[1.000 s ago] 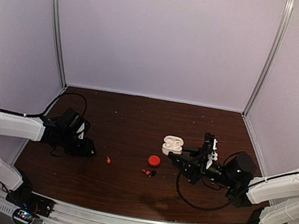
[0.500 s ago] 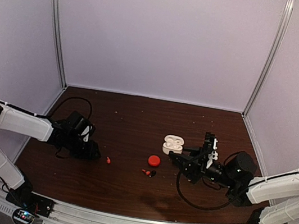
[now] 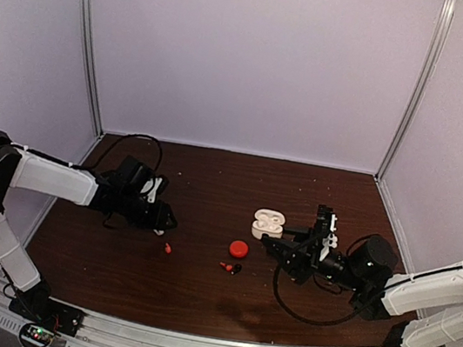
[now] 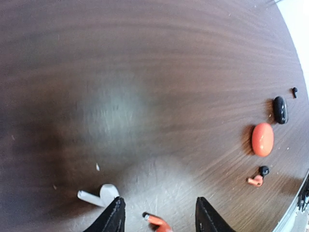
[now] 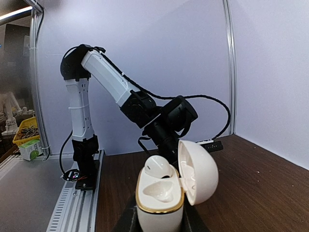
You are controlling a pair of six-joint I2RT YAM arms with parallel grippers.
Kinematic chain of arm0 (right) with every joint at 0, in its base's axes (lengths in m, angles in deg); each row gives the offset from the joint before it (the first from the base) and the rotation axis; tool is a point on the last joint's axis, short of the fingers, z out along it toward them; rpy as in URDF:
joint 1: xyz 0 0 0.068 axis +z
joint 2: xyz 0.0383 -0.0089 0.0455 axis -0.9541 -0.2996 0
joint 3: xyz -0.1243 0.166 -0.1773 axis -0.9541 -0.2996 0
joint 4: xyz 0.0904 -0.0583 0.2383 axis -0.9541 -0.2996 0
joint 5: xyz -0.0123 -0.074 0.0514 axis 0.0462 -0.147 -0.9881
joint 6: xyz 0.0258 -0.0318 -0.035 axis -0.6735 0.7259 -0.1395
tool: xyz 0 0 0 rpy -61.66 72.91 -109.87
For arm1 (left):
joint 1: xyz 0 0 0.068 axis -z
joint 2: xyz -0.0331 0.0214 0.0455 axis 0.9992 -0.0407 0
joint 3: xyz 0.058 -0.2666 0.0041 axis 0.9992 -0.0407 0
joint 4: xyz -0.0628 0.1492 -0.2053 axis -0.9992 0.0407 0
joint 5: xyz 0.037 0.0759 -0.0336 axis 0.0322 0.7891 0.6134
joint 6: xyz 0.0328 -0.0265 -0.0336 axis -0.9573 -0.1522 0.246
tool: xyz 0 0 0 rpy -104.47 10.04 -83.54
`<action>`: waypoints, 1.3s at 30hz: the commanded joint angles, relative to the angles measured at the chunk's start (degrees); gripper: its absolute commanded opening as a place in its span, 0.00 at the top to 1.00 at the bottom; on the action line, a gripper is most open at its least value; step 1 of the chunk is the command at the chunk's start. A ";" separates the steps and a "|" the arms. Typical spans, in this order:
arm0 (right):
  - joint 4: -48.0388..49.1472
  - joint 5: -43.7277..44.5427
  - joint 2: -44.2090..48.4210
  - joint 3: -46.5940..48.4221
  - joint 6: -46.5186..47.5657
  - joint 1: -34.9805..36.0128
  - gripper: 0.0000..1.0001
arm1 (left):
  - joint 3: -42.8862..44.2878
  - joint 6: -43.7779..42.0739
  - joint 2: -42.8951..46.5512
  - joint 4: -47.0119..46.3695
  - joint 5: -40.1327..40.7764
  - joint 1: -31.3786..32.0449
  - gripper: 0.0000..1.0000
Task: Insert the wireless bluetooth earbuds into the charging case
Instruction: Turn over the right earbud at the center of the board.
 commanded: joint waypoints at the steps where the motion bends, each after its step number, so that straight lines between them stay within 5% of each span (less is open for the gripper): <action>1: 1.03 -0.79 1.11 0.49 0.08 -0.57 1.00 | 6.81 -10.38 1.34 7.26 6.01 0.21 0.49; 5: 0.63 -0.77 1.61 0.31 0.41 -0.76 1.00 | 11.76 -25.39 1.39 15.60 7.24 0.16 0.48; 16: 1.02 -0.70 2.39 -0.69 -0.04 -1.01 1.00 | 23.15 -42.51 -6.74 31.93 9.54 0.12 0.47; 25: 1.06 -0.22 3.46 -1.43 -0.16 -1.11 1.00 | 27.97 -44.94 -13.90 34.81 9.79 0.10 0.53; 39: 2.34 -0.36 2.83 -1.97 -0.45 -1.28 1.00 | 26.10 -41.78 -17.84 34.09 8.41 1.00 0.44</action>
